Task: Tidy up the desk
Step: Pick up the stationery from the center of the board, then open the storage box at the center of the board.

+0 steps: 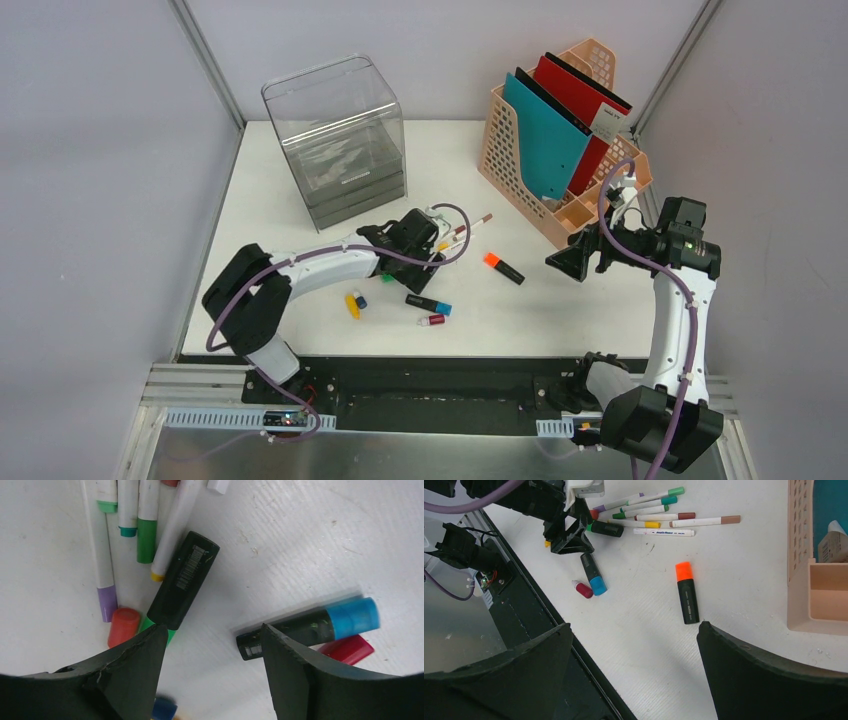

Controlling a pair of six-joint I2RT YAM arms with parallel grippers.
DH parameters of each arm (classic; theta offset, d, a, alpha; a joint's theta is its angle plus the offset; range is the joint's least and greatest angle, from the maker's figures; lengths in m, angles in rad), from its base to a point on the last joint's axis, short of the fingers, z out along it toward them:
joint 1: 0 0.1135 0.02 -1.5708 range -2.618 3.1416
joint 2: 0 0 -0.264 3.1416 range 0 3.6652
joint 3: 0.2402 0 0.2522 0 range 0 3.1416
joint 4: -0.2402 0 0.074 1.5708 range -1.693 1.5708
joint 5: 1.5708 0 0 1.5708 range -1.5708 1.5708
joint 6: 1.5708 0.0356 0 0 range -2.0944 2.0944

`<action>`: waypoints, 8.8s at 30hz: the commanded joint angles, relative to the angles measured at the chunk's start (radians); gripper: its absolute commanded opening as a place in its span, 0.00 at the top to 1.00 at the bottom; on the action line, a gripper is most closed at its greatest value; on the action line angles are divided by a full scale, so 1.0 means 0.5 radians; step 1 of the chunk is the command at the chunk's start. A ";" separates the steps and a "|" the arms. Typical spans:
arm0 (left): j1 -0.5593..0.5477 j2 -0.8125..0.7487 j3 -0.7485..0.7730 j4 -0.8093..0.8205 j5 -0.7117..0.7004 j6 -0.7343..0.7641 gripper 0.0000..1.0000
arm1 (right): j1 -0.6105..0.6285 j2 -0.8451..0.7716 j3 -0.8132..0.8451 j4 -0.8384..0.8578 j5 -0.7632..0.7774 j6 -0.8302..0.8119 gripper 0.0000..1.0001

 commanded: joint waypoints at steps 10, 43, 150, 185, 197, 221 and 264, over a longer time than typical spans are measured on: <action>0.000 0.218 0.186 -0.028 -0.225 0.218 0.35 | 0.011 -0.034 0.003 0.019 -0.067 -0.059 0.01; 0.002 0.338 0.175 -0.035 -0.136 0.222 0.71 | 0.011 -0.028 0.001 0.019 -0.074 -0.064 0.01; -0.616 0.257 0.580 1.303 -0.529 -1.805 0.61 | 0.734 0.060 -0.444 1.191 0.242 0.915 1.00; 0.816 -1.077 -0.994 2.042 0.407 -1.170 0.07 | 0.728 0.123 -0.220 0.578 0.126 0.286 1.00; 1.099 -0.952 -1.008 1.991 0.012 -1.800 0.21 | 0.726 0.113 -0.218 0.579 0.128 0.286 1.00; 1.210 -0.465 -0.686 1.959 -0.249 -2.236 0.60 | 0.725 0.105 -0.221 0.575 0.124 0.283 1.00; 1.268 -0.565 -0.704 1.978 -0.239 -2.321 1.00 | 0.724 0.112 -0.217 0.565 0.104 0.278 1.00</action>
